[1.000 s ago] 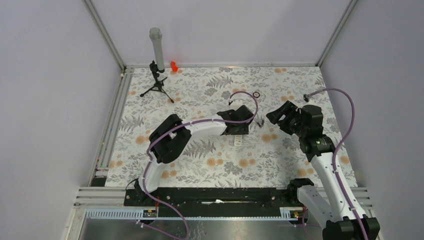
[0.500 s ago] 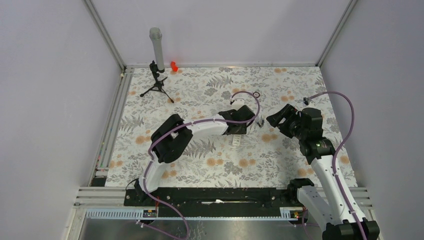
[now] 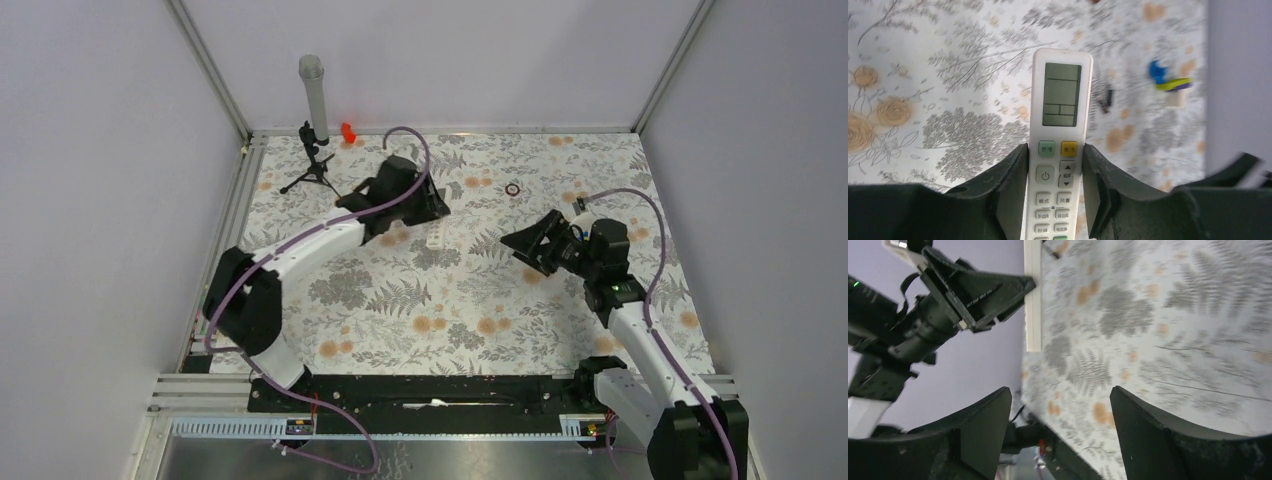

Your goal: Load the batteries into the remote control

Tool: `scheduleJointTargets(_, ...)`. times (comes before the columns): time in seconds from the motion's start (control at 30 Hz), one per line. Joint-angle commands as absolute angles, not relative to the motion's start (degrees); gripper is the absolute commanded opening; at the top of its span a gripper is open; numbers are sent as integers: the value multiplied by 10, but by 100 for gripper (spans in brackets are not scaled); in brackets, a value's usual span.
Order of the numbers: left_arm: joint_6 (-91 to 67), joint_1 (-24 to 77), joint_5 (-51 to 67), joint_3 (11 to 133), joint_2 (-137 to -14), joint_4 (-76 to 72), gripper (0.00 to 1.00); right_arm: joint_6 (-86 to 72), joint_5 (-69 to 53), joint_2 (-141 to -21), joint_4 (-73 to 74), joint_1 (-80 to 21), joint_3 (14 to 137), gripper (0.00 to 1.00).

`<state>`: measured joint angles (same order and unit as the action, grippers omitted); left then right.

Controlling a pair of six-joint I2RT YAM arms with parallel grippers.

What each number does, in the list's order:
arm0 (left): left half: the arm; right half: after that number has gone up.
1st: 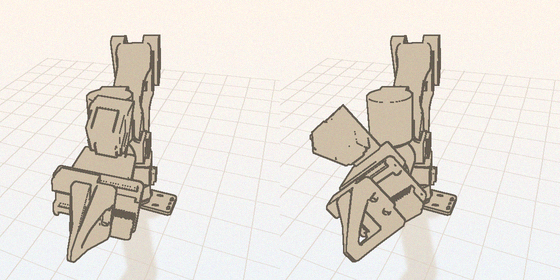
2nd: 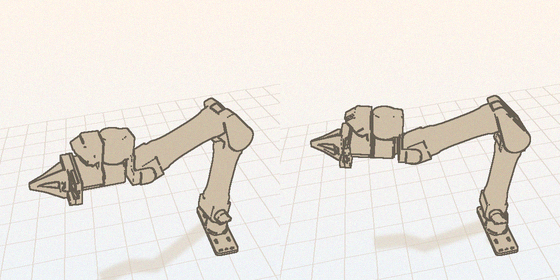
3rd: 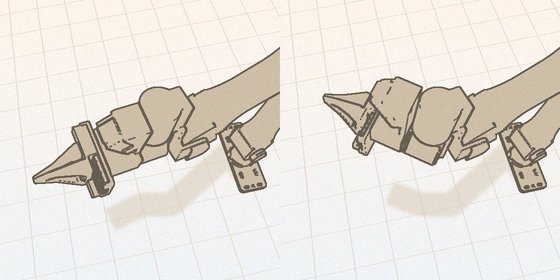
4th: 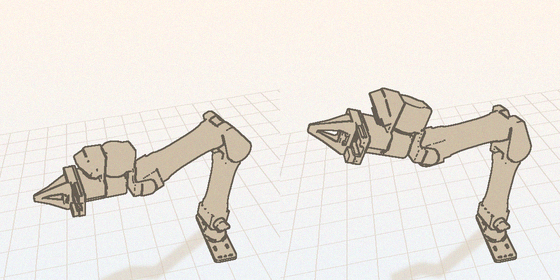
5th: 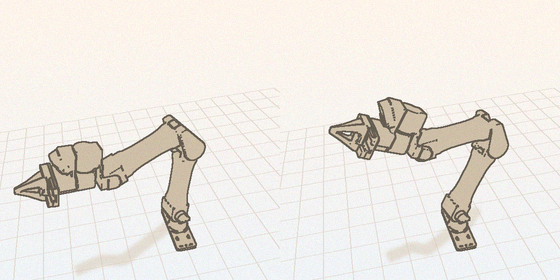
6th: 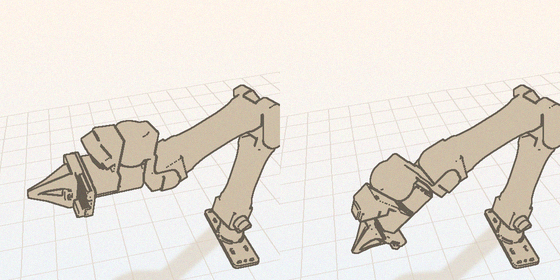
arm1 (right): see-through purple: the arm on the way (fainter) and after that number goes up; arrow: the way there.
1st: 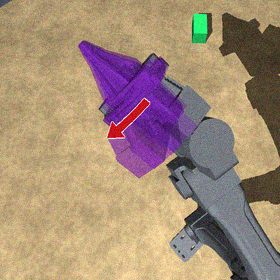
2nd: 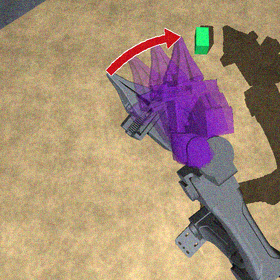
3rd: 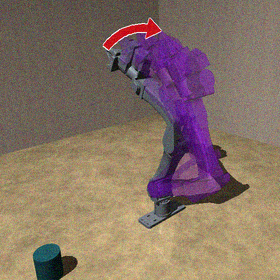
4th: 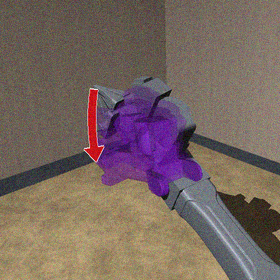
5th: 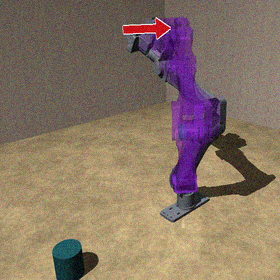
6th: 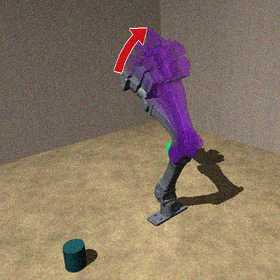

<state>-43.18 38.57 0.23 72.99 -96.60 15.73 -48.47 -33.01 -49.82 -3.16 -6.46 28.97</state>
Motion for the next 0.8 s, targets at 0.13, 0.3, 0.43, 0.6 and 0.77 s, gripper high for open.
scheduleJointTargets(0.13, -519, 323, 230, 684, -842, -10, 13, -575, -376, -568, -232, -214, 390, 92)
scheduleJointTargets(0.3, -611, 316, 274, 648, -791, -95, 13, -648, -365, -628, -353, -260, 400, 96)
scheduleJointTargets(0.43, -686, 315, 307, 620, -771, -176, 13, -648, -355, -662, -363, -281, 427, 96)
scheduleJointTargets(0.6, -768, 315, 340, 597, -774, -272, 13, -695, -367, -683, -463, -288, 421, 92)
scheduleJointTargets(0.77, -817, 315, 350, 575, -786, -337, 12, -699, -368, -680, -470, -290, 428, 82)
